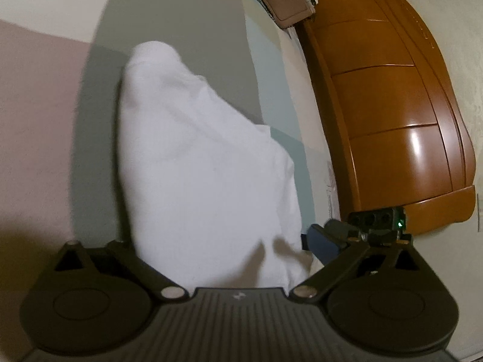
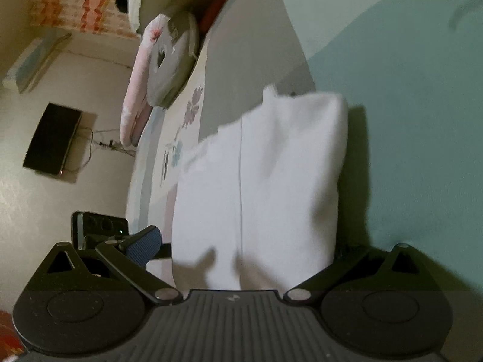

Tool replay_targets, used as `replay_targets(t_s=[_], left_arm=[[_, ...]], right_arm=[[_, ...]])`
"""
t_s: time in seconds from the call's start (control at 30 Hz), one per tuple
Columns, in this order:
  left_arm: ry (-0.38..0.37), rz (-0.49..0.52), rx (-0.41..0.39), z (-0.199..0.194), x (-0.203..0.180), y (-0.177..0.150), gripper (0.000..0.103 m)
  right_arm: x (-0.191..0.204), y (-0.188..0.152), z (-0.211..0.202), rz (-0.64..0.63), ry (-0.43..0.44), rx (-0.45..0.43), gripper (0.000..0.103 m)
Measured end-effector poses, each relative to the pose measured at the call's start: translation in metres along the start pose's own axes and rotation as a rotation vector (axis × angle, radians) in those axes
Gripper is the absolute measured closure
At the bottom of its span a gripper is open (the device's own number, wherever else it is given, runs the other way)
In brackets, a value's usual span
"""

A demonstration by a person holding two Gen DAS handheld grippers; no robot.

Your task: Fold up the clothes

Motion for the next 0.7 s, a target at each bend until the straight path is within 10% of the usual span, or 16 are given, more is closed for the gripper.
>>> replay_targets(t_s=[0.27,0.7], left_arm=[[-0.048,-0.045,-0.002,-0.012,0.020,-0.002,0.025],[-0.049,-0.013,-0.016,-0.007,0.017,-0.003,0.022]], right_arm=[[0.002,-0.006,-0.007,-0.084,0.062,0.002,0.003],[0.008,-0.014,-0.011,-0.122,0.080,-0.028,0.001]])
Point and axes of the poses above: each gripper's, at about its wrist camera, not at the fingertips, and z roughly the way its jaws point, x to its left, y to its top, the point moved 10 cm from there along z, roughly the way its jaws point, and after that the axes turned 10 degrees about -z, right-handed, at the moved point
